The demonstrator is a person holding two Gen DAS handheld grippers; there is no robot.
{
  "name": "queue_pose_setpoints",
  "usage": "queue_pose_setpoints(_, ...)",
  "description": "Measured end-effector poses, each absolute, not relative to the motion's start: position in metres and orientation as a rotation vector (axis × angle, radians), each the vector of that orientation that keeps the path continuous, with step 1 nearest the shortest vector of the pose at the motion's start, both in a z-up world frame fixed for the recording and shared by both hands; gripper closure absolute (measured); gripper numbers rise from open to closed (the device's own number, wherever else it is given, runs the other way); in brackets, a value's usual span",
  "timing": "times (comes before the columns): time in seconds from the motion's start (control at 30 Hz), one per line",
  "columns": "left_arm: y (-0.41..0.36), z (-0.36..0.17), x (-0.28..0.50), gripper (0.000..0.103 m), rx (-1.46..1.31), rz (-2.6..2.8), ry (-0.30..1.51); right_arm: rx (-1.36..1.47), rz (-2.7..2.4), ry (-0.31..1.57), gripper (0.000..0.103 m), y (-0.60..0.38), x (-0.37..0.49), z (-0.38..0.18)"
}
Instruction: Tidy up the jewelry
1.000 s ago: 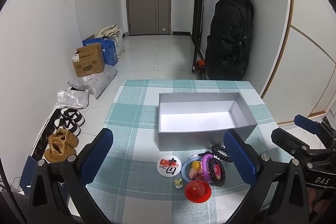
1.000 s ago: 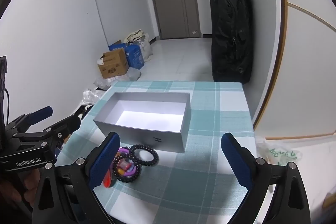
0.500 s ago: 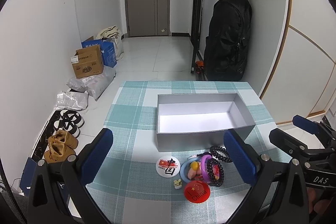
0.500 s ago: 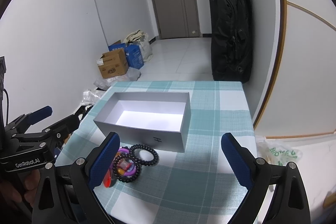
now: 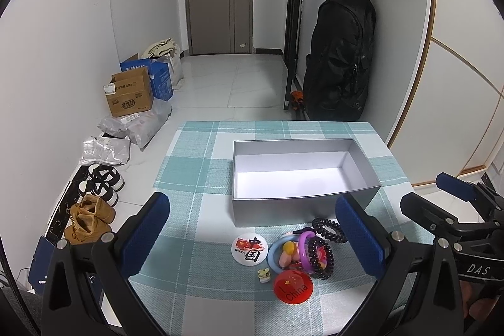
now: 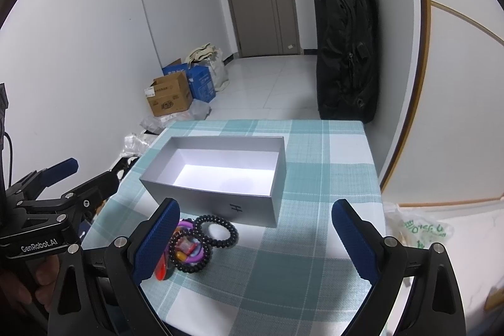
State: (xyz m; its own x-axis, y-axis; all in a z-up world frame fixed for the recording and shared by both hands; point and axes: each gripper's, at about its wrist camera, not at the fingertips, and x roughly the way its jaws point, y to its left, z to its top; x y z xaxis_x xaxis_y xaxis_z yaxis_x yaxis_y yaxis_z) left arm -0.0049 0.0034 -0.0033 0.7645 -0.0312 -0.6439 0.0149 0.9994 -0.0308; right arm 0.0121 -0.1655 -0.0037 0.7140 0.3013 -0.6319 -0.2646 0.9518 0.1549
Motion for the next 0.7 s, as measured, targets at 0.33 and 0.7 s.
queue_pose_setpoints(0.33, 0.0013, -0.0037, -0.0054, 0.001, -0.020, -0.029, 0.702, 0.054, 0.313, 0.713, 0.005, -0.1654, 0.0126, -0.0044)
queue_pose_setpoints(0.7, 0.0008, -0.0049, -0.0051, 0.001, -0.022, -0.044, 0.716, 0.076, 0.303, 0.723, 0.005, -0.1680, 0.0152, -0.0054)
